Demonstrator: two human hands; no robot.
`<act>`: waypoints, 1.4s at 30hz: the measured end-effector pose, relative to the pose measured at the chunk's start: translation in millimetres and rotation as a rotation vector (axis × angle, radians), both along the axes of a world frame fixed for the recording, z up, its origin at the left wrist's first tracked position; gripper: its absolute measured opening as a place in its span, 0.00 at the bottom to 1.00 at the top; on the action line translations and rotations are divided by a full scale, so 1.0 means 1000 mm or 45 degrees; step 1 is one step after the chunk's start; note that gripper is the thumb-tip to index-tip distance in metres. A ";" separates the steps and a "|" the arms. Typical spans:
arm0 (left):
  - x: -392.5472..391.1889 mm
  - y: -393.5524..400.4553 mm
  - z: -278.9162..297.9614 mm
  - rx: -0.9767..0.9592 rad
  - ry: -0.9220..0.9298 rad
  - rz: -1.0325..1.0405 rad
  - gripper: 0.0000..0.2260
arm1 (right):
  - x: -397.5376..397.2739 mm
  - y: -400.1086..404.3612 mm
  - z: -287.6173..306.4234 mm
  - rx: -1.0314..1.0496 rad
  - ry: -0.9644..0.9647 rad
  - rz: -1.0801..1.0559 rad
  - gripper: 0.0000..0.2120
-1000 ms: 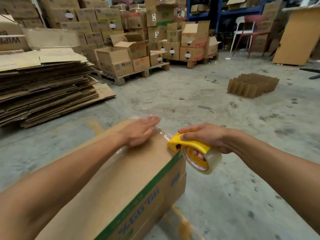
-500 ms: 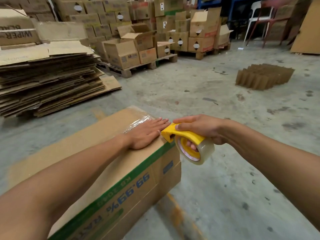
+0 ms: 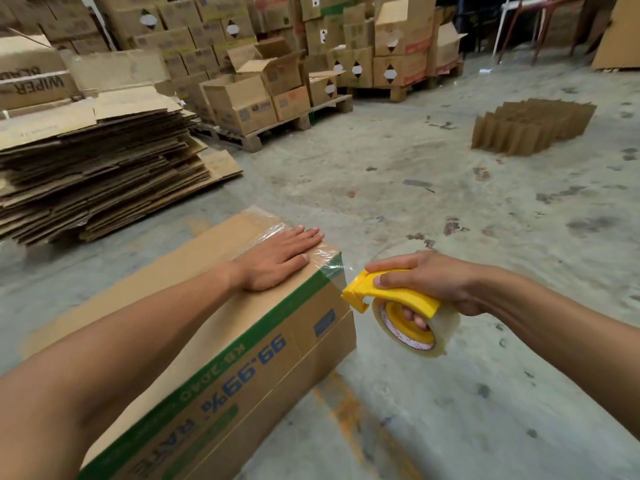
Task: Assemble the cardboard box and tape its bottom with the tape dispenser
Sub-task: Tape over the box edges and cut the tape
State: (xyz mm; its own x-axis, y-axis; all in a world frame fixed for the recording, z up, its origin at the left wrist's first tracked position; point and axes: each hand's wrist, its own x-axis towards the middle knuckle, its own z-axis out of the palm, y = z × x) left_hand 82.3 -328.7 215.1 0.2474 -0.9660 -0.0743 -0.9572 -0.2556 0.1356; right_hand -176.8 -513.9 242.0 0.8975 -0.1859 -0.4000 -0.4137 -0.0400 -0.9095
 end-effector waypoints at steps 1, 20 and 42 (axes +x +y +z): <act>-0.003 -0.001 0.002 0.001 -0.001 0.025 0.25 | 0.001 0.000 -0.001 -0.005 -0.002 -0.002 0.17; -0.034 -0.040 -0.008 0.025 -0.134 0.164 0.25 | 0.001 0.008 -0.052 0.147 -0.303 0.023 0.21; -0.028 -0.042 -0.007 0.002 -0.108 0.170 0.25 | -0.055 -0.011 -0.080 0.126 -0.160 -0.004 0.15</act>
